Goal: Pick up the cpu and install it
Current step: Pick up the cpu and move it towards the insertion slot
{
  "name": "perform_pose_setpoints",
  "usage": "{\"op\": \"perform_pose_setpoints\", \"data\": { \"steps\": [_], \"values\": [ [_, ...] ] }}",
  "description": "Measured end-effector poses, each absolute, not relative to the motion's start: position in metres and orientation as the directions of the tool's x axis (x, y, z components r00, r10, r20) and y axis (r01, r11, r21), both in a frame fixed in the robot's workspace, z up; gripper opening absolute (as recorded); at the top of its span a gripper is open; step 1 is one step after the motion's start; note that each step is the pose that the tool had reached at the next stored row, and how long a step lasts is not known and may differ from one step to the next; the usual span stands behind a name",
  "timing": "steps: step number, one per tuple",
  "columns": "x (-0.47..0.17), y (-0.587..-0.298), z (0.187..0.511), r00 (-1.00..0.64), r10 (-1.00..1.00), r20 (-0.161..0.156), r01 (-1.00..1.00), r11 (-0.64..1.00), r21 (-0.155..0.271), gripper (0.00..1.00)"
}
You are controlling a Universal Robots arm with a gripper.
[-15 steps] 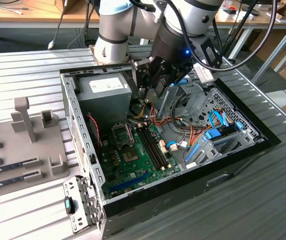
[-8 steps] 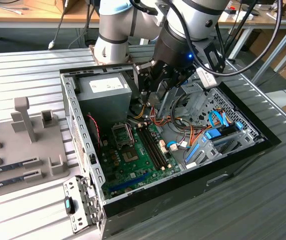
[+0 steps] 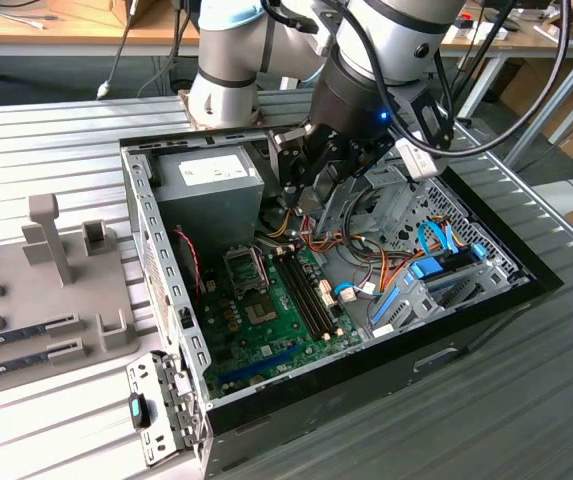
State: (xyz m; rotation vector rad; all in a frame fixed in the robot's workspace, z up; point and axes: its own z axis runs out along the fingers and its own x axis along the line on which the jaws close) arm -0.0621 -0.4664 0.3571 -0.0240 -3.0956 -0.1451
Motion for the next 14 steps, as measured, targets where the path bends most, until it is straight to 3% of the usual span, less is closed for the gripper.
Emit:
{"op": "perform_pose_setpoints", "data": {
  "steps": [14],
  "values": [
    [-0.0621,-0.4717,0.3564,-0.999,0.013,0.043,0.017,0.996,0.093,0.47]
  ]
}}
